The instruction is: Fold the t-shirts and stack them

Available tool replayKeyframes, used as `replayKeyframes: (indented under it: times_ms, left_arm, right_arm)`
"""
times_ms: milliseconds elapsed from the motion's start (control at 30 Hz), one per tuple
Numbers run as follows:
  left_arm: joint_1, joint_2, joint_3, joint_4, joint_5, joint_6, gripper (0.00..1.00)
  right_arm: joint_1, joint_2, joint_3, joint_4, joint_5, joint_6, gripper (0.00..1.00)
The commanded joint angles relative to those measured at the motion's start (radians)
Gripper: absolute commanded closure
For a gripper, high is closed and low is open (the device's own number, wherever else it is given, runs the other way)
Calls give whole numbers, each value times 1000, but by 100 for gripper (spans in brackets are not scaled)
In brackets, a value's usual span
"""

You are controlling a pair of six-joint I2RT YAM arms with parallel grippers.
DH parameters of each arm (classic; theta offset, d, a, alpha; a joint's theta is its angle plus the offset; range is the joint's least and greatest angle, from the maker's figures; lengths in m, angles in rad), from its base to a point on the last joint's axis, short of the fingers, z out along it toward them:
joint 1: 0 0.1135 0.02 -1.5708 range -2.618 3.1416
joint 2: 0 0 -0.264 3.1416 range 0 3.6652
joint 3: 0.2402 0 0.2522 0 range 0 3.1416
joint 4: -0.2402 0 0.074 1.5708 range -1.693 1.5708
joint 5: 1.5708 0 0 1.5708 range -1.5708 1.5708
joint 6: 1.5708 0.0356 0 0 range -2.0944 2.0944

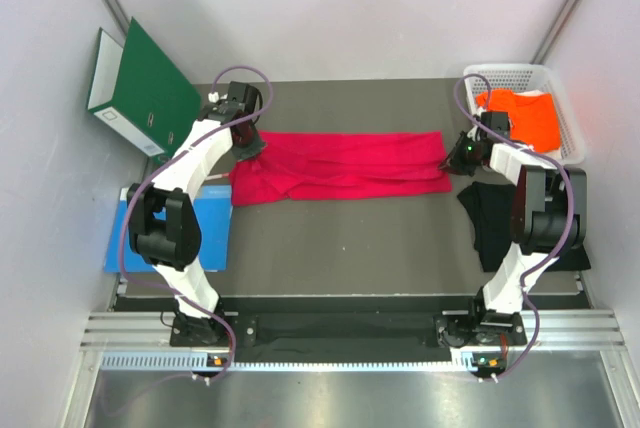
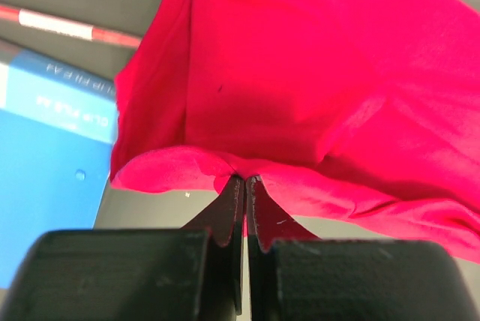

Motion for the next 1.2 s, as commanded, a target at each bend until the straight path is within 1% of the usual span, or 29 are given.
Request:
replayKeyframes:
  times_ms: [0,300,333,400,433,467,500,533,633,733,800,867,967,1000,1033,1067,1100,1133,1167]
  left_arm:
    - [23,32,62,44,20,20,100]
    - [43,106,120,60,54,40,100]
    - [43,110,131,60,63,42,100]
    - [46,121,139,70,77,49,100]
    - [48,124,146,81,80,52,100]
    - [50,126,151,86,80,52,100]
    - [56,126,152,92,91,55,100]
    - [57,130,163,98,92,55,100]
    - [82,147,180,118,129,55,100]
    - [119,185,198,156,201,49,100]
    - [145,219,226,176,258,45,100]
    - [164,282,261,173,276,42,100]
    - [181,386,359,147,309,46,100]
    - [183,409,413,137,319,55,100]
    - [185,446,436,138,363,61,89]
    - [186,458,458,137,379,71,69]
    - [186,468,485,109,379,65,32]
    - [186,460,485,106,379,63,24]
    - [183,443,473,106,372,66,19]
  right_arm:
    - [-19,41,83,30,-5,9,100]
    - [-20,139,140,26,-25,28,99]
    - [-20,142,138,35,-27,33,99]
    - [-20,132,130,50,-28,45,95]
    - [-23,123,115,74,-28,51,88]
    - [-26,97,100,96,-33,59,66]
    - [-29,81,85,120,-39,79,57]
    - [-32,64,49,169,-38,90,40]
    - [-37,11,9,223,-24,117,20]
    - [-37,-17,-11,236,-9,116,14]
    - [-37,-31,-18,237,2,113,14]
    - [-37,-42,-31,237,4,107,13]
    - [-37,-54,-51,246,4,102,12]
    - [-37,-57,-57,251,1,102,12]
    - [-37,-65,-69,251,1,99,12]
    - [-37,-66,-77,256,-2,98,11]
    - [-37,-72,-86,266,-5,96,11]
    - [-37,-83,-106,271,-5,94,11]
    - [-37,-89,-115,277,-5,88,11]
